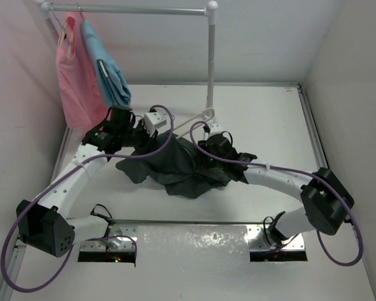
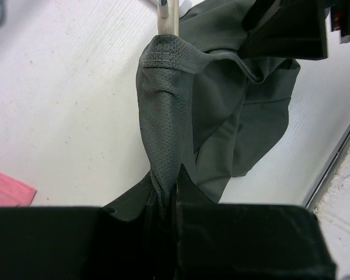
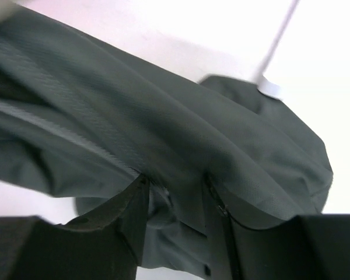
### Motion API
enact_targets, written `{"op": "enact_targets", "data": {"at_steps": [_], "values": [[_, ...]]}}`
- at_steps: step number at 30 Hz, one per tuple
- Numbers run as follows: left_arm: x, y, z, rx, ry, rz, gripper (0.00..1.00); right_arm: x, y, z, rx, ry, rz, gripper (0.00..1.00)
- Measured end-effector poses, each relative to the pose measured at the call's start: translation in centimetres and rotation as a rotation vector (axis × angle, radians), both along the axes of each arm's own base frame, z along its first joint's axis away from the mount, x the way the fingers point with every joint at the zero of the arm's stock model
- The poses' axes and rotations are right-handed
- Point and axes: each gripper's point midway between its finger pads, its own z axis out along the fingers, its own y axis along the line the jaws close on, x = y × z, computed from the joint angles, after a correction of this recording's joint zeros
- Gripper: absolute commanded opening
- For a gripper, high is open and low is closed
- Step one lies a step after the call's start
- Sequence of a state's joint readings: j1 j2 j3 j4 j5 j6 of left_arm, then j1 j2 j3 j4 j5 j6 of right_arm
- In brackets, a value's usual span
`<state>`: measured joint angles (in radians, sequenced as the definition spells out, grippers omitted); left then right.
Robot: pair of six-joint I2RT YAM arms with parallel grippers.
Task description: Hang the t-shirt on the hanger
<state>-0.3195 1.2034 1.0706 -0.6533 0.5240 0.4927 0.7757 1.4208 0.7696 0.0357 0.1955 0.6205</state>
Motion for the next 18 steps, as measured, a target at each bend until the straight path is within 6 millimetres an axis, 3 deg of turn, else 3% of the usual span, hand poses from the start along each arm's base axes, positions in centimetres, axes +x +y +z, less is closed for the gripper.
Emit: {"op": "enact_targets", "data": {"at_steps": [7, 13, 15, 16, 18], "values": [[0.0, 0.0, 0.0, 0.000, 0.000, -0.001, 0.00, 0.6, -1.8, -2.7, -0.132, 0.020, -0.056, 0.31], [0.0, 0.0, 0.0, 0.001, -0.002, -0.002, 0.00, 1.7, -3.0, -2.5, -0.211, 0.006, -0.118, 0.23], [0.0, 0.0, 0.0, 0.001, -0.003, -0.003, 0.00, 1.8, -3.2, -2.5, -0.222, 0.003, -0.127, 0.25], [0.0, 0.0, 0.0, 0.000, -0.002, -0.004, 0.00, 1.8, -3.1, -2.5, -0.219, 0.002, -0.125, 0.33], [0.0, 0.0, 0.0, -0.001, -0.002, -0.005, 0.00, 2.0, -2.6, -2.6, -0.199, 0.001, -0.119, 0.38]]}}
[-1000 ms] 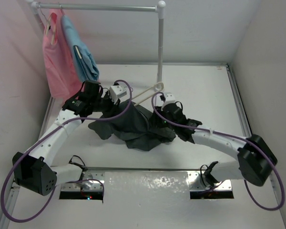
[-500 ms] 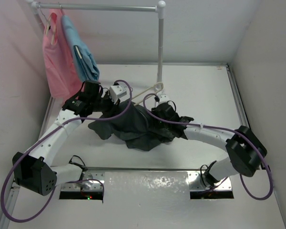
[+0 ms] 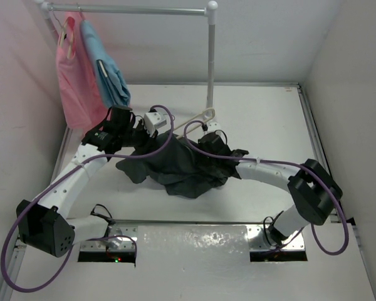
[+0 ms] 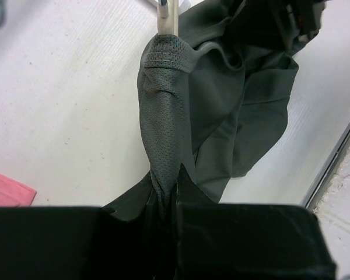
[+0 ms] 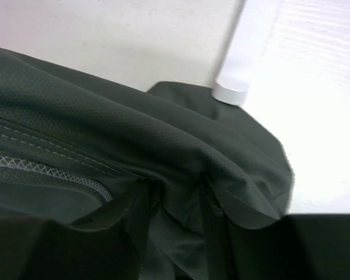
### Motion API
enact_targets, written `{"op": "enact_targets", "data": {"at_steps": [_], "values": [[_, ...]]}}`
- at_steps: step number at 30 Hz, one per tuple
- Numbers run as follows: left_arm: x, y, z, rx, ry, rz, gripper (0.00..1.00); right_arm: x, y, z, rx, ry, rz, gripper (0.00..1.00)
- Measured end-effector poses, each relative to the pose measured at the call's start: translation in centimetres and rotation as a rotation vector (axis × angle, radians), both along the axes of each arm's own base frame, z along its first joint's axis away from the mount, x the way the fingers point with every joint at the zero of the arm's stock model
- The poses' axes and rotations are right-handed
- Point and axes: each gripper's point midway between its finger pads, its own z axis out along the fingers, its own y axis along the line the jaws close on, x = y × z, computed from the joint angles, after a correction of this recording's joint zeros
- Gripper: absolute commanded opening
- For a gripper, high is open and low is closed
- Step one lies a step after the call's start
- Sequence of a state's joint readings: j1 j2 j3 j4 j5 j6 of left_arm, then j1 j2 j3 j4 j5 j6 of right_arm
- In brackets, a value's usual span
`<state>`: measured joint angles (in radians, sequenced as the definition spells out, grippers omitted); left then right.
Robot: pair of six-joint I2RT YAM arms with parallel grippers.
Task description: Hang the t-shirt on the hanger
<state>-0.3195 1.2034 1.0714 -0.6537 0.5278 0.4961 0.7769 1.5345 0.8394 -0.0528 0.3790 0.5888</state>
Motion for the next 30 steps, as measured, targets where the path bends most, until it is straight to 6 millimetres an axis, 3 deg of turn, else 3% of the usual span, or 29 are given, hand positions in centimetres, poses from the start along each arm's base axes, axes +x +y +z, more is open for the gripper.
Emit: {"op": "enact_targets", "data": {"at_steps": [2, 3, 4, 8, 10, 12, 15, 17, 20, 26, 30], "values": [[0.0, 0.0, 0.0, -0.002, 0.001, 0.000, 0.00, 0.2, 0.8, -0.4, 0.036, 0.003, 0.009, 0.32], [0.0, -0.1, 0.0, -0.006, 0.003, 0.000, 0.00, 0.1, 1.2, -0.8, 0.057, 0.010, 0.008, 0.24], [-0.1, -0.1, 0.1, -0.008, 0.005, 0.000, 0.00, 0.1, 1.3, -1.1, 0.067, 0.016, 0.005, 0.00], [-0.2, -0.3, 0.2, -0.015, 0.007, -0.008, 0.00, 0.1, 0.6, -2.1, 0.139, 0.052, -0.062, 0.00], [-0.3, -0.3, 0.3, -0.010, 0.004, -0.022, 0.00, 0.6, -1.2, -2.3, 0.197, 0.058, -0.127, 0.00], [-0.7, -0.1, 0.1, 0.012, 0.002, -0.053, 0.00, 0.8, -4.2, -2.1, 0.249, 0.050, -0.213, 0.00], [-1.6, 0.4, -0.7, 0.065, -0.004, -0.119, 0.00, 1.6, -7.6, 0.5, 0.310, -0.005, -0.293, 0.00], [-1.9, 0.8, -1.2, 0.106, -0.029, -0.170, 0.00, 2.5, -8.8, 3.1, 0.367, -0.059, -0.314, 0.00], [-2.6, 1.3, -1.7, 0.160, -0.072, -0.260, 0.00, 3.2, -10.5, 5.4, 0.427, -0.104, -0.326, 0.00], [-2.9, 1.9, -2.3, 0.290, -0.162, -0.368, 0.00, 2.9, -10.0, 6.6, 0.367, -0.085, -0.178, 0.00], [-2.3, 2.6, -2.6, 0.371, -0.183, -0.354, 0.00, 3.2, -8.9, 9.3, 0.306, -0.105, -0.017, 0.00]]}}
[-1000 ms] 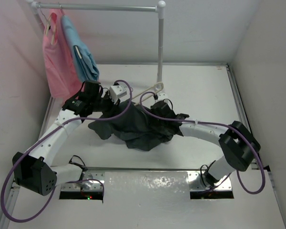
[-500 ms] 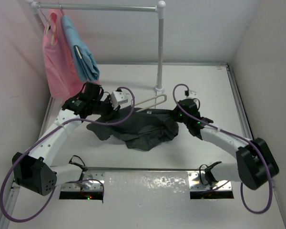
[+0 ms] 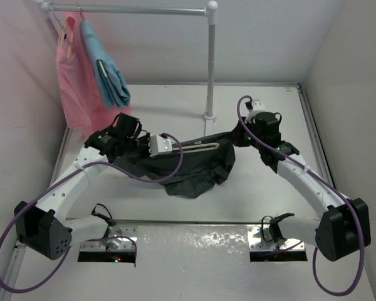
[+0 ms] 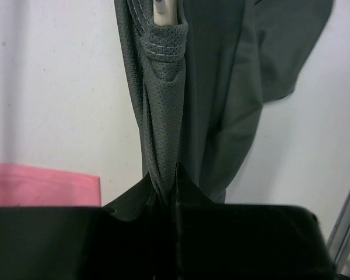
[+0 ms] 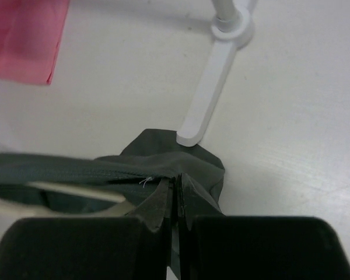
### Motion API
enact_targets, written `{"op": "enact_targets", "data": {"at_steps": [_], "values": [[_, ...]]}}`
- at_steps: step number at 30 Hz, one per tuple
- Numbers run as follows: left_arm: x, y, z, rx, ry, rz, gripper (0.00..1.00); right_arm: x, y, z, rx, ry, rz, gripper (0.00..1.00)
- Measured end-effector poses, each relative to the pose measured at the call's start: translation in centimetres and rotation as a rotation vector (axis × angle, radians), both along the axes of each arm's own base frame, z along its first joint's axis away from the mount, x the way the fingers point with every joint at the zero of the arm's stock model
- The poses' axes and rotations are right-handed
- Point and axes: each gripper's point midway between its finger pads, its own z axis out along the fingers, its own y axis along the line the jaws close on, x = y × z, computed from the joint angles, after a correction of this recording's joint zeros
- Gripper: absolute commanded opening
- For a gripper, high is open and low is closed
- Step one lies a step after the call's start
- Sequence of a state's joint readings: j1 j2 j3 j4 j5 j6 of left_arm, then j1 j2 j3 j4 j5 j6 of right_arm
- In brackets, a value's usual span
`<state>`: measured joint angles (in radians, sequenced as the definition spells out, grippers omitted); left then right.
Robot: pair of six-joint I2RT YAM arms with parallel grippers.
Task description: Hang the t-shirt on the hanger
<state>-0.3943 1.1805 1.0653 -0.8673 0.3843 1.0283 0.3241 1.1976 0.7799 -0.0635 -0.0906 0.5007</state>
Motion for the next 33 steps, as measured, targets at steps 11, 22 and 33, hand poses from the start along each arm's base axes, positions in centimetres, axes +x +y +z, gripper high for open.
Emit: {"op": "enact_targets", "data": {"at_steps": [11, 22, 33], "values": [[1.6, -0.5, 2.0, -0.052, -0.001, 0.064, 0.00, -1.9, -0.4, 0.1, -0.248, 0.037, 0.301, 0.00], [1.9, -1.1, 4.0, -0.084, -0.029, 0.041, 0.00, -3.3, -1.3, -1.6, -0.301, 0.100, 0.347, 0.00], [1.4, -0.8, 2.9, 0.016, -0.061, -0.035, 0.00, -2.2, -1.0, 3.9, -0.298, -0.029, 0.343, 0.00]]}}
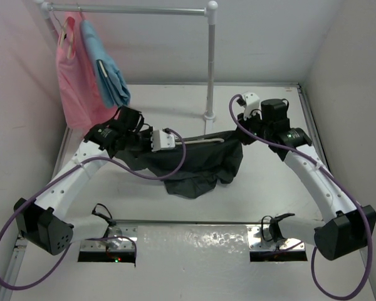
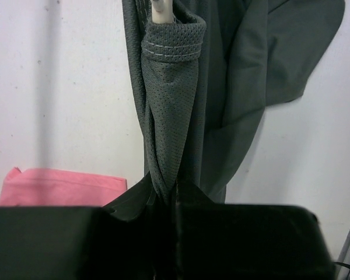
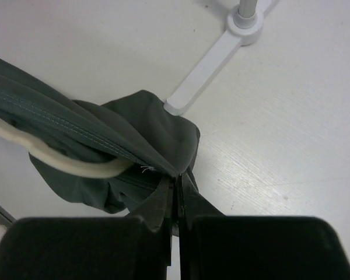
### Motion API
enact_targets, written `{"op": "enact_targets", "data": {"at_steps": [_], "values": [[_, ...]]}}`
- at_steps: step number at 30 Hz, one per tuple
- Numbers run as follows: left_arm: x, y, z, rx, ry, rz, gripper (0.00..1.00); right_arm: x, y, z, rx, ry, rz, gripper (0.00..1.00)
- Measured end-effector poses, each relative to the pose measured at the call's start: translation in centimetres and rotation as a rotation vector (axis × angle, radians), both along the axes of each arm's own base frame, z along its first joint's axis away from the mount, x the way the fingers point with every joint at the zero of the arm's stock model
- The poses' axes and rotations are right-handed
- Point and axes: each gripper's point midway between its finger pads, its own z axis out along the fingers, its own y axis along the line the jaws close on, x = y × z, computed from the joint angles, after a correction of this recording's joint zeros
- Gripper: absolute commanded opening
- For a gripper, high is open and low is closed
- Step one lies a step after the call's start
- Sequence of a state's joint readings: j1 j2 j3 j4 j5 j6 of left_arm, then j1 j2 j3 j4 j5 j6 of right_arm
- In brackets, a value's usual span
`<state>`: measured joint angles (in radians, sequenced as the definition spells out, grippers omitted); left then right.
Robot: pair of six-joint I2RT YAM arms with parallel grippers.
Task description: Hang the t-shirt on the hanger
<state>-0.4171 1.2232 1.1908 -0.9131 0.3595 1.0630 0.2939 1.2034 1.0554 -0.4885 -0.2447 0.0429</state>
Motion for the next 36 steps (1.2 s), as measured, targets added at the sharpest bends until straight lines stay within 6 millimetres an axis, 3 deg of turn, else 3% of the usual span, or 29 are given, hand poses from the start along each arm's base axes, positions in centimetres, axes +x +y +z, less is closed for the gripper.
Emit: {"op": "enact_targets", "data": {"at_steps": [5, 11, 17, 20, 21, 23, 24, 26, 28, 30, 31, 32, 33, 36], "values": [[-0.2, -0.3, -0.1, 0.013, -0.002, -0.014, 0.00, 0.0, 0.5, 0.9, 0.012, -0.008, 0.029, 0.00], [0.9, -0.1, -1.0, 0.037, 0.011, 0.037, 0.00, -1.7, 2.9, 1.6, 0.083, 0.007, 0.199, 0.00], [1.7, -0.5, -2.1, 0.039, 0.039, 0.061, 0.00, -2.9, 5.1, 5.1, 0.165, -0.031, 0.360, 0.00], [1.2, -1.1, -2.0, 0.019, 0.059, 0.034, 0.00, -2.8, 5.6, 5.3, 0.181, -0.032, 0.379, 0.00], [0.9, -1.3, -1.8, 0.010, 0.067, 0.023, 0.00, -2.7, 5.8, 5.0, 0.182, -0.022, 0.383, 0.03], [0.4, -2.0, -1.2, -0.003, 0.074, -0.007, 0.00, -2.3, 6.5, 4.0, 0.182, 0.009, 0.390, 0.21], [0.1, -2.4, -0.8, -0.012, 0.076, -0.027, 0.00, -2.1, 6.9, 3.5, 0.184, 0.027, 0.391, 0.44], [-0.4, -3.1, -0.3, -0.026, 0.083, -0.059, 0.00, -1.4, 7.7, 2.5, 0.179, 0.062, 0.391, 0.56], [-1.0, -3.4, -0.2, -0.038, 0.100, -0.079, 0.00, -0.7, 8.2, 2.2, 0.159, 0.080, 0.394, 0.61], [-1.6, -3.5, -0.3, -0.044, 0.128, -0.092, 0.00, 0.3, 8.4, 3.2, 0.152, 0.056, 0.398, 0.58], [-1.9, -3.4, -0.4, -0.047, 0.141, -0.093, 0.00, 0.7, 8.6, 4.1, 0.154, 0.031, 0.406, 0.51], [-2.0, -3.4, -0.4, -0.054, 0.151, -0.096, 0.00, 0.8, 8.8, 5.1, 0.160, -0.002, 0.420, 0.36], [-2.1, -3.4, -0.4, -0.062, 0.158, -0.098, 0.00, 0.7, 9.2, 6.0, 0.170, -0.037, 0.446, 0.32], [-2.1, -3.0, -0.8, -0.082, 0.179, -0.086, 0.00, -1.4, 11.0, 7.4, 0.186, -0.091, 0.557, 0.32]]}}
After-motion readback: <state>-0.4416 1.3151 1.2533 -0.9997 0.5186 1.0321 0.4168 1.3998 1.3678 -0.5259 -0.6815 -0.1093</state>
